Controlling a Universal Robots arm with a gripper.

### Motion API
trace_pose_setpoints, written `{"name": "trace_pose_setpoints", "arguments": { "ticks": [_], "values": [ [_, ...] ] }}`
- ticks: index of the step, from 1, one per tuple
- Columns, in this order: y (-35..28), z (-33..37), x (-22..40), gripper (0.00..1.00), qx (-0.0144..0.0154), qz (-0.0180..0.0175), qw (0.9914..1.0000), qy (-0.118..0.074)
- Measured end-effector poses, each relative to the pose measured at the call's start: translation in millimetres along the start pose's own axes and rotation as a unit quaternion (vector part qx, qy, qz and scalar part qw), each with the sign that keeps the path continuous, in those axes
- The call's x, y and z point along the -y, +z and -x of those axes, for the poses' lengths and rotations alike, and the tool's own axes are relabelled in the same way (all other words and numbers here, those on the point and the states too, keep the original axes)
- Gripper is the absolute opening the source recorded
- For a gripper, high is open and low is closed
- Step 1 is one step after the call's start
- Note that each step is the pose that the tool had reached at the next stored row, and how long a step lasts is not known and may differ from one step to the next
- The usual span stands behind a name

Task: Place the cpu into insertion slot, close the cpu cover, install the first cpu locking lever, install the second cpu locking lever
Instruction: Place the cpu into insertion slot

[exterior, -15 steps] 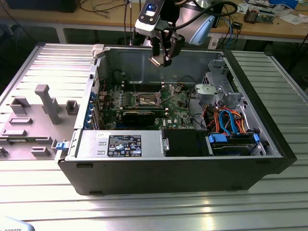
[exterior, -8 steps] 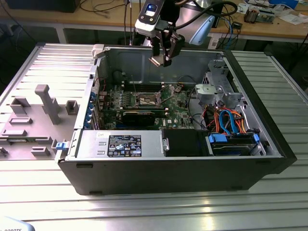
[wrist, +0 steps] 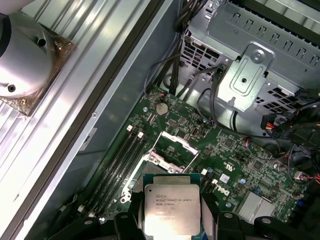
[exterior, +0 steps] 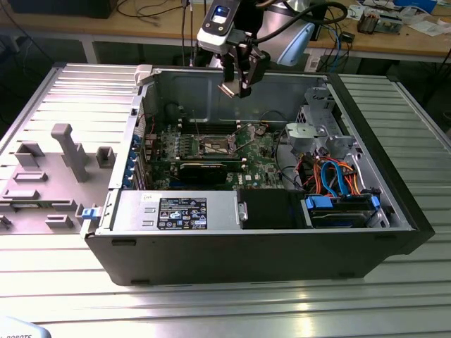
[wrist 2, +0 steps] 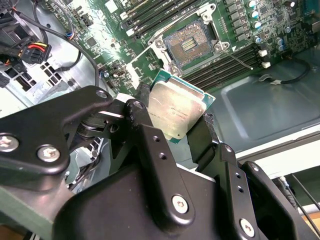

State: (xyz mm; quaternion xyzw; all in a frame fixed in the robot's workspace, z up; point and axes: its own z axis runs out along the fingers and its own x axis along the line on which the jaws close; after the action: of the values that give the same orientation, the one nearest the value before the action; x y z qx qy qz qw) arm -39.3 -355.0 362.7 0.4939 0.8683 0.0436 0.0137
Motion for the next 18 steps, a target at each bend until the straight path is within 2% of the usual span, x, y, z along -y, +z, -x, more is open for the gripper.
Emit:
{"name": "trace_pose_setpoints", "arguments": {
  "ticks": [18],
  "values": [
    [0.1, 0.0, 0.0, 0.55, 0.0014, 0.0003, 0.99987, 0.016]
  ]
}}
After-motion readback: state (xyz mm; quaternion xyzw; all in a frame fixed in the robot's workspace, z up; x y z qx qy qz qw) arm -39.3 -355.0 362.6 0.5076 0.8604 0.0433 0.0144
